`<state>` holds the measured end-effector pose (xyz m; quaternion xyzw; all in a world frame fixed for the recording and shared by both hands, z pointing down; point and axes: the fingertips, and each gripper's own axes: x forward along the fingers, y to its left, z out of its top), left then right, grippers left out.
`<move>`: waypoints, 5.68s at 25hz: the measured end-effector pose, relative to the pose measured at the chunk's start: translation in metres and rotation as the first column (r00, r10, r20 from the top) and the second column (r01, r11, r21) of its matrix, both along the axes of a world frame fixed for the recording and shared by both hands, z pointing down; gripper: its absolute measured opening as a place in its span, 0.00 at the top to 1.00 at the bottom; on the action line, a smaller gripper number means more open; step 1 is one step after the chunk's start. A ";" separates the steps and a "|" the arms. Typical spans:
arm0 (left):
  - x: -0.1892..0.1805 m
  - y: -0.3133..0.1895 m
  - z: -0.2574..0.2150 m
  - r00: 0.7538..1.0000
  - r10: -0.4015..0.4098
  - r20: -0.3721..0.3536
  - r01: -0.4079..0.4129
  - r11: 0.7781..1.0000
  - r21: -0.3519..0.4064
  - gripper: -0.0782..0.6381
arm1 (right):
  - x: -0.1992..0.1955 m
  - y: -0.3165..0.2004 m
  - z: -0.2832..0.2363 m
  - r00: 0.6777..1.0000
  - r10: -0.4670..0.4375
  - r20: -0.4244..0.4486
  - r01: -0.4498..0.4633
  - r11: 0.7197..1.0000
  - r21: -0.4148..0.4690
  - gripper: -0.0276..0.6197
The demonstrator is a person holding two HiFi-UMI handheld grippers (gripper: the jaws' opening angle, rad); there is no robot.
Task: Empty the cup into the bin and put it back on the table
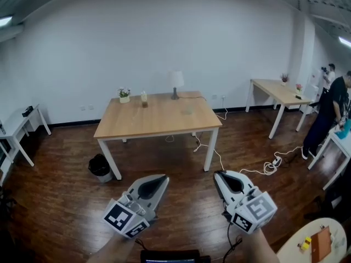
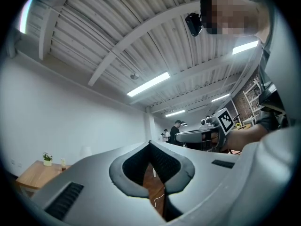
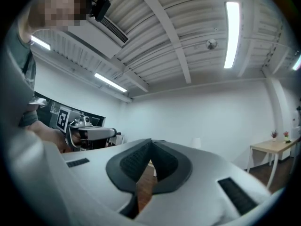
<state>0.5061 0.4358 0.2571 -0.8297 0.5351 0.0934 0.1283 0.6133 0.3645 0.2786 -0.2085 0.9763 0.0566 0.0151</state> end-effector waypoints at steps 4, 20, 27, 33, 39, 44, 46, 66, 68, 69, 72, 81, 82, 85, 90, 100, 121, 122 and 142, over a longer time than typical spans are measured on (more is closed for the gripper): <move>0.000 -0.025 -0.006 1.000 0.004 0.002 -0.004 1.000 0.014 0.89 | 0.001 -0.027 0.000 1.000 -0.005 0.003 0.006 1.000 -0.007 0.96; -0.040 -0.132 0.002 0.997 0.079 -0.004 -0.079 0.997 -0.007 0.89 | -0.046 -0.129 0.008 0.999 0.033 -0.003 -0.033 0.999 -0.030 0.96; -0.093 -0.194 -0.009 0.996 0.091 -0.013 -0.091 0.996 0.010 0.89 | -0.089 -0.187 0.001 0.997 0.071 -0.009 -0.071 0.997 -0.018 0.96; -0.132 -0.242 -0.005 0.993 0.108 -0.040 -0.108 0.994 0.000 0.89 | -0.126 -0.234 0.012 0.995 0.099 -0.023 -0.100 0.994 -0.049 0.96; -0.157 -0.287 0.003 0.993 0.097 -0.065 -0.098 0.995 -0.013 0.89 | -0.151 -0.285 0.015 0.996 0.087 -0.031 -0.089 0.994 -0.067 0.96; -0.167 -0.340 0.010 0.996 0.060 -0.067 -0.062 0.997 -0.035 0.89 | -0.164 -0.340 0.020 0.999 0.046 -0.029 -0.048 0.996 -0.071 0.96; -0.167 -0.361 0.009 0.997 0.047 -0.056 -0.049 0.998 -0.034 0.89 | -0.167 -0.363 0.022 0.999 0.030 -0.019 -0.031 0.997 -0.075 0.96; -0.188 -0.528 0.011 0.998 -0.023 -0.050 0.020 0.998 -0.067 0.89 | -0.194 -0.530 0.022 0.998 -0.065 -0.013 0.063 0.994 -0.085 0.96; -0.195 -0.544 0.014 0.999 -0.010 -0.051 0.007 0.997 -0.071 0.89 | -0.204 -0.545 0.023 0.998 -0.059 -0.016 0.058 0.995 -0.085 0.96; -0.199 -0.551 0.015 0.999 -0.002 -0.051 -0.001 0.997 -0.072 0.89 | -0.209 -0.552 0.023 0.998 -0.056 -0.016 0.054 0.995 -0.084 0.96; -0.218 -0.576 0.014 0.999 0.016 -0.050 -0.019 0.998 -0.066 0.89 | -0.229 -0.574 0.021 0.999 -0.046 -0.005 0.045 0.996 -0.077 0.96; -0.284 -0.647 0.014 0.997 0.054 -0.050 -0.056 0.997 -0.051 0.89 | -0.293 -0.645 0.027 0.999 0.002 -0.034 -0.005 0.996 -0.086 0.96; -0.290 -0.654 0.015 0.997 0.058 -0.052 -0.060 0.997 -0.053 0.89 | -0.299 -0.652 0.027 0.999 0.006 -0.036 -0.009 0.996 -0.088 0.96; -0.306 -0.674 0.017 0.997 0.061 -0.056 -0.065 0.996 -0.058 0.89 | -0.314 -0.672 0.029 0.999 0.016 -0.043 -0.020 0.995 -0.098 0.96; -0.324 -0.705 0.023 0.996 0.053 -0.076 -0.058 0.995 -0.075 0.89 | -0.332 -0.704 0.031 0.999 0.007 -0.053 -0.013 0.994 -0.108 0.96; -0.340 -0.777 0.031 0.997 -0.011 -0.072 0.003 0.994 -0.106 0.89 | -0.350 -0.785 0.048 0.998 -0.047 -0.052 0.039 0.989 -0.145 0.96; -0.386 -0.889 0.050 0.989 -0.118 -0.091 0.103 0.982 -0.156 0.89 | -0.413 -0.889 0.060 0.986 -0.156 -0.065 0.142 0.973 -0.181 0.96; -0.390 -0.893 0.051 0.990 -0.109 -0.094 0.093 0.983 -0.158 0.89 | -0.418 -0.893 0.060 0.987 -0.149 -0.064 0.136 0.975 -0.178 0.96; -0.440 -0.957 0.092 0.988 -0.082 -0.134 0.051 0.974 -0.219 0.89 | -0.472 -0.950 0.114 0.993 -0.088 -0.080 0.065 0.967 -0.245 0.96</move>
